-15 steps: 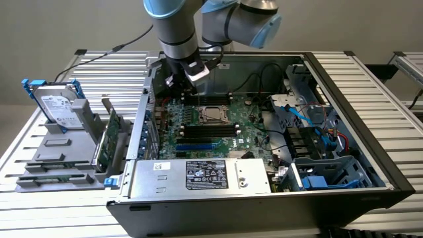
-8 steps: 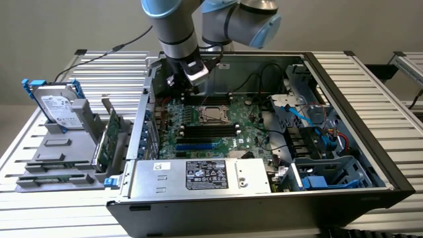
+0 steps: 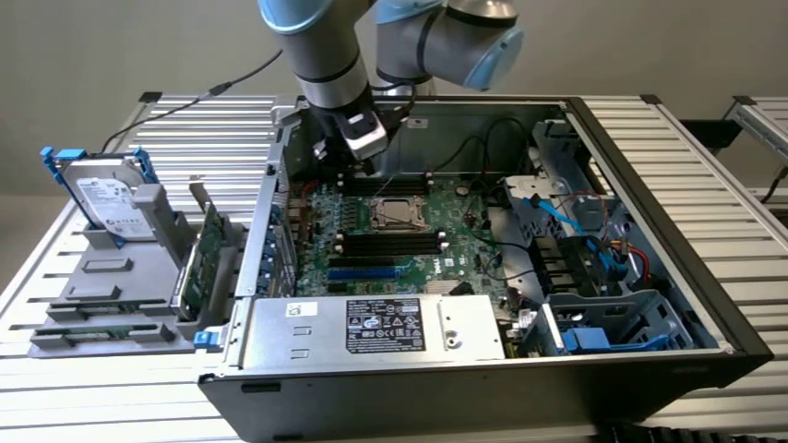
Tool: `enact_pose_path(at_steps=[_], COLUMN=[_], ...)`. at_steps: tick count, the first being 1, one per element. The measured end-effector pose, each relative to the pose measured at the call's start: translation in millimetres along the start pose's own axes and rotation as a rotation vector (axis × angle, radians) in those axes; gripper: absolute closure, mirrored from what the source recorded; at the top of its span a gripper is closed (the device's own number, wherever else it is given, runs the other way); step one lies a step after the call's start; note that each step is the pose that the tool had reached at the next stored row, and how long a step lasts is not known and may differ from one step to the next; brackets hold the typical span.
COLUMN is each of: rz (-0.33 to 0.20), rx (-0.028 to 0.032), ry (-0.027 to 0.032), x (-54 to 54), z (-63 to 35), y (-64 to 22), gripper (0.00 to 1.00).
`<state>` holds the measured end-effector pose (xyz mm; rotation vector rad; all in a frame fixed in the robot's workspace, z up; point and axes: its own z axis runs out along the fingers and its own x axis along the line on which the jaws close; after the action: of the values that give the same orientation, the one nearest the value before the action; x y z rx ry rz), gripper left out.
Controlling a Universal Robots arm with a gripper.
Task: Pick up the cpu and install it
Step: 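Install the first cpu locking lever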
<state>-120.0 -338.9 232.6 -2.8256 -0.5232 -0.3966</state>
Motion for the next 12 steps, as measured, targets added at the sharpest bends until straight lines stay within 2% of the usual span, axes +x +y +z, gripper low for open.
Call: enact_pose_path(at_steps=[3, 6, 8, 12], rz=[0.015, 0.018, 0.019, 0.032], rx=[-0.0192, -0.0484, -0.0675, -0.1003], ry=[0.0060, 0.0082, 0.0054, -0.0019], x=[0.0, 0.0, 0.0, -0.1], z=[0.0, 0.1, 0.2, 0.4], y=[0.0, 0.0, 0.0, 0.0], gripper=[0.89, 0.89, 0.89, 0.89])
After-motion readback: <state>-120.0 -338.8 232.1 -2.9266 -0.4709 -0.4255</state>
